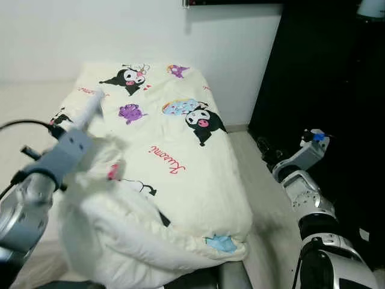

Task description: Clean up the room

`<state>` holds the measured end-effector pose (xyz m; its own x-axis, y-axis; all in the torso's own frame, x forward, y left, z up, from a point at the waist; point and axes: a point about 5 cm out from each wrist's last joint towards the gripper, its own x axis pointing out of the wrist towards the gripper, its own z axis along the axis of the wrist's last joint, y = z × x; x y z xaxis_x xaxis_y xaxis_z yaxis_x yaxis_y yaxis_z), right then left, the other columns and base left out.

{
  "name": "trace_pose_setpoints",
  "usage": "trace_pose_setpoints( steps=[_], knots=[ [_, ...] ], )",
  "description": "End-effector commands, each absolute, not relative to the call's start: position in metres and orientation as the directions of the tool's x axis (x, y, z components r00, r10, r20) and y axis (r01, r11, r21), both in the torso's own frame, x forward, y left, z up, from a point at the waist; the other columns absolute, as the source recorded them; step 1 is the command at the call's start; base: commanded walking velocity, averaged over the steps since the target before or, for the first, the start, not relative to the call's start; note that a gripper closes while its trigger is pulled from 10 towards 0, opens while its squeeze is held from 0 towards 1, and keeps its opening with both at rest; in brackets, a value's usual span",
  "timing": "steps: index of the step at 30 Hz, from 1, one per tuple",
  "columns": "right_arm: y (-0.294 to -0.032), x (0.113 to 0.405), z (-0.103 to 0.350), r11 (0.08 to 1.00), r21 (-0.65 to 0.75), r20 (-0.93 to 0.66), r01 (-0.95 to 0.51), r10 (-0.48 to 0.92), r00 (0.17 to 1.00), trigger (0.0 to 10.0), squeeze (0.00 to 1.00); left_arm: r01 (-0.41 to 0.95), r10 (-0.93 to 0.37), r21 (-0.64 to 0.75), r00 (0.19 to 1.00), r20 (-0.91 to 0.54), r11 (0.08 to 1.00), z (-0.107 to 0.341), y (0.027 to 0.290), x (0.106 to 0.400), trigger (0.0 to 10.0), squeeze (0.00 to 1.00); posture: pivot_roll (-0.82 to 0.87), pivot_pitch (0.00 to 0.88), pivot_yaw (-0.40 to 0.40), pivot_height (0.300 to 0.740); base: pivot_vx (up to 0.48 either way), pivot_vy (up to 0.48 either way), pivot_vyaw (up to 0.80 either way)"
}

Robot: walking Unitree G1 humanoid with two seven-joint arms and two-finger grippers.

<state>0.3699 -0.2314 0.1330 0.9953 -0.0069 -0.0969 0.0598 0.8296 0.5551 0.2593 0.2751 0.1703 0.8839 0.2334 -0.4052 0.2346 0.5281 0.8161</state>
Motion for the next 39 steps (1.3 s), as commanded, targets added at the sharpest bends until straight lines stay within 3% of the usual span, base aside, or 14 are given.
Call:
trace_pose_setpoints(
  steps=[1, 8, 10, 11, 16, 22, 29, 30, 32, 33, 34, 35, 38, 39],
  knots=[
    [-0.228, 0.370, 0.130, 0.831, 0.553, -0.105, 0.058, 0.000, 0.994, 10.0, 0.00, 0.322, 0.239, 0.778, 0.828, -0.508, 0.539, 0.162, 0.280, 0.250, 0.0, 0.00, -0.05, 0.020, -0.042, 0.475, 0.000, 0.000, 0.00],
    [-0.224, 0.370, 0.127, 0.830, 0.555, -0.114, 0.058, 0.007, 0.994, 10.0, 0.00, 0.510, 0.223, 0.702, 0.707, -0.671, 0.497, 0.168, 0.295, 0.226, 0.0, 0.00, -0.04, 0.021, -0.038, 0.475, 0.000, 0.000, 0.00],
    [-0.222, 0.371, 0.126, 0.826, 0.561, -0.114, 0.056, 0.010, 0.993, 10.0, 0.00, 0.663, 0.165, 0.600, 0.598, -0.784, 0.447, 0.169, 0.294, 0.209, 0.0, 0.00, -0.03, 0.018, -0.032, 0.475, 0.000, 0.000, 0.00],
    [-0.222, 0.371, 0.126, 0.826, 0.561, -0.114, 0.056, 0.010, 0.993, 10.0, 0.00, 0.663, 0.165, 0.600, 0.598, -0.784, 0.447, 0.169, 0.294, 0.209, 0.0, 0.00, -0.03, 0.018, -0.032, 0.475, 0.000, 0.000, 0.00],
    [-0.219, 0.371, 0.124, 0.820, 0.570, -0.114, 0.052, 0.016, 0.993, 10.0, 0.00, 0.820, 0.033, 0.391, 0.417, -0.908, 0.418, 0.169, 0.279, 0.185, 0.0, 0.00, -0.03, 0.018, -0.023, 0.475, 0.000, 0.000, 0.00],
    [-0.205, 0.372, 0.121, 0.825, 0.565, -0.112, -0.002, 0.080, 0.990, 10.0, 0.00, 0.845, -0.337, 0.319, 0.477, -0.812, 0.429, 0.206, 0.238, 0.192, 0.0, 0.00, -0.03, 0.018, -0.026, 0.475, 0.000, 0.000, 0.00],
    [-0.200, 0.373, 0.121, 0.828, 0.560, -0.108, -0.023, 0.100, 0.989, 10.0, 0.00, 0.854, -0.491, 0.331, 0.506, -0.709, 0.401, 0.227, 0.226, 0.196, 0.0, 0.00, -0.03, 0.016, -0.029, 0.475, 0.000, 0.000, 0.00],
    [-0.198, 0.373, 0.121, 0.829, 0.558, -0.106, -0.030, 0.107, 0.989, 10.0, 0.00, 0.835, -0.571, 0.369, 0.549, -0.610, 0.408, 0.241, 0.220, 0.201, 0.0, 0.00, -0.03, 0.015, -0.031, 0.475, 0.000, 0.000, 0.00],
    [-0.198, 0.373, 0.121, 0.829, 0.558, -0.106, -0.030, 0.107, 0.989, 10.0, 0.00, 0.835, -0.571, 0.369, 0.549, -0.610, 0.408, 0.241, 0.220, 0.201, 0.0, 0.00, -0.03, 0.015, -0.031, 0.475, 0.000, 0.000, 0.00],
    [-0.197, 0.373, 0.121, 0.831, 0.556, -0.105, -0.037, 0.114, 0.988, 10.0, 0.00, 0.809, -0.669, 0.404, 0.583, -0.461, 0.427, 0.257, 0.213, 0.208, 0.7, 0.00, -0.03, 0.015, -0.031, 0.475, 0.000, 0.000, 0.00],
    [-0.197, 0.373, 0.121, 0.831, 0.556, -0.105, -0.037, 0.114, 0.988, 10.0, 0.00, 0.809, -0.669, 0.404, 0.583, -0.461, 0.427, 0.257, 0.213, 0.208, 0.7, 0.00, -0.03, 0.015, -0.031, 0.475, 0.000, 0.000, 0.00],
    [-0.196, 0.373, 0.121, 0.833, 0.553, -0.105, -0.040, 0.117, 0.988, 10.0, 0.00, 0.775, -0.735, 0.405, 0.612, -0.293, 0.484, 0.269, 0.207, 0.216, 0.0, 0.00, -0.04, 0.016, -0.030, 0.475, 0.000, 0.000, 0.00],
    [-0.196, 0.373, 0.121, 0.834, 0.551, -0.104, -0.042, 0.119, 0.987, 10.0, 0.00, 0.745, -0.746, 0.375, 0.642, -0.177, 0.552, 0.274, 0.204, 0.224, 0.0, 0.00, -0.04, 0.015, -0.031, 0.475, 0.000, 0.000, 0.00],
    [-0.196, 0.373, 0.121, 0.835, 0.548, -0.105, -0.041, 0.118, 0.988, 10.0, 0.00, 0.677, -0.691, 0.319, 0.718, -0.087, 0.663, 0.270, 0.202, 0.240, 0.0, 0.00, -0.04, 0.017, -0.030, 0.475, 0.000, 0.000, 0.00]
  ],
)
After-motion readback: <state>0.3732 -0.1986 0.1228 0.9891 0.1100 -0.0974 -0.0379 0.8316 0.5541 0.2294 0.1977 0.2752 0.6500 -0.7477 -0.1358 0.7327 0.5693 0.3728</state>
